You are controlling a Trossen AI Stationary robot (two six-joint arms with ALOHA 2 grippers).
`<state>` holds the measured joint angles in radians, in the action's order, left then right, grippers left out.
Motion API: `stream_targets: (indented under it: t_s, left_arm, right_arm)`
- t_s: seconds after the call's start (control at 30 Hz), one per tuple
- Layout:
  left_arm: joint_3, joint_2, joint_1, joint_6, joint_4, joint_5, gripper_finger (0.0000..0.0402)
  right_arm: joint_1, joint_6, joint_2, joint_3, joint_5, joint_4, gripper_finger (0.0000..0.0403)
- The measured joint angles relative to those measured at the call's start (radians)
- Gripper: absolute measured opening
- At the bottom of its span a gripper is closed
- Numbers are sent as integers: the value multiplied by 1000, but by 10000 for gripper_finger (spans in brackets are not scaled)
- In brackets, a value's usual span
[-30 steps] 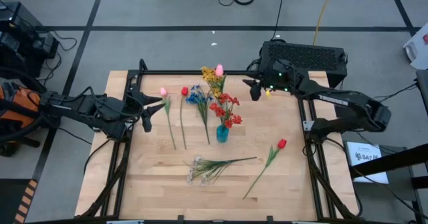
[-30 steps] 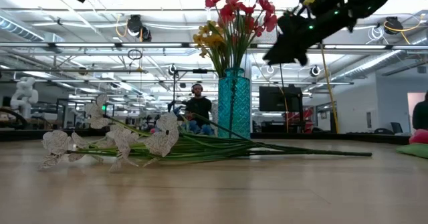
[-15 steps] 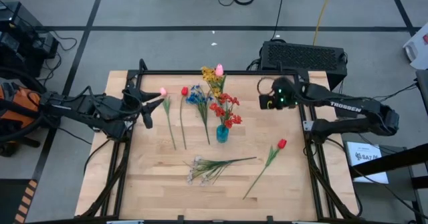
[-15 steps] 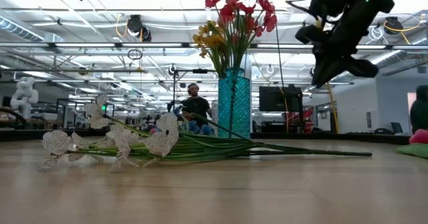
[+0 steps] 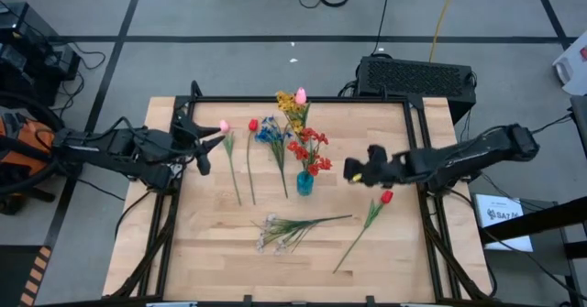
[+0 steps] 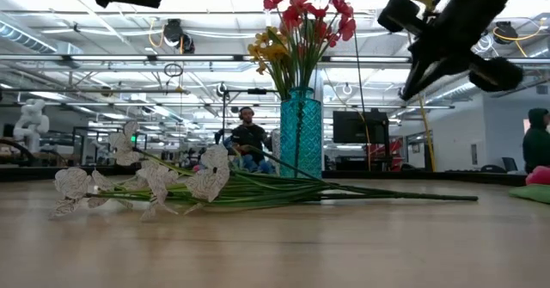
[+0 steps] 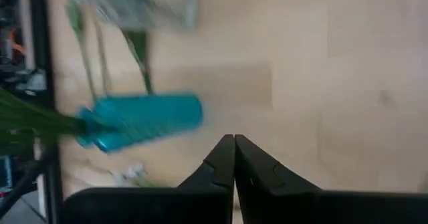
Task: Sort flowers into vase by color
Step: Put the right red tulip into the blue vase
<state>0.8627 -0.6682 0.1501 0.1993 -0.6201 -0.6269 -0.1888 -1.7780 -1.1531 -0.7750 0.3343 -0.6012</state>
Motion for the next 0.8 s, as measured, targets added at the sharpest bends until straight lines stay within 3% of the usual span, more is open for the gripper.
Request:
stream_targets:
  t_s: [0.17,0.47,0.53,0.67,0.8]
  left_arm:
    - [0,0,-14,-23,-27,29,122]
    - [0,0,-14,-29,-28,50,122]
    - [0,0,-14,-29,-28,50,122]
    - [0,0,-14,-27,-28,50,122]
    - [0,0,-13,-25,-28,50,122]
  right_arm:
    - [-108,-199,-128,-79,-52,-95,1]
    - [-188,-362,-287,-328,-158,-503,0]
    - [-199,-381,-305,-336,-185,-568,0]
    - [-215,-421,-329,-309,-338,-613,3]
    - [-238,-447,-346,-267,-360,-543,18]
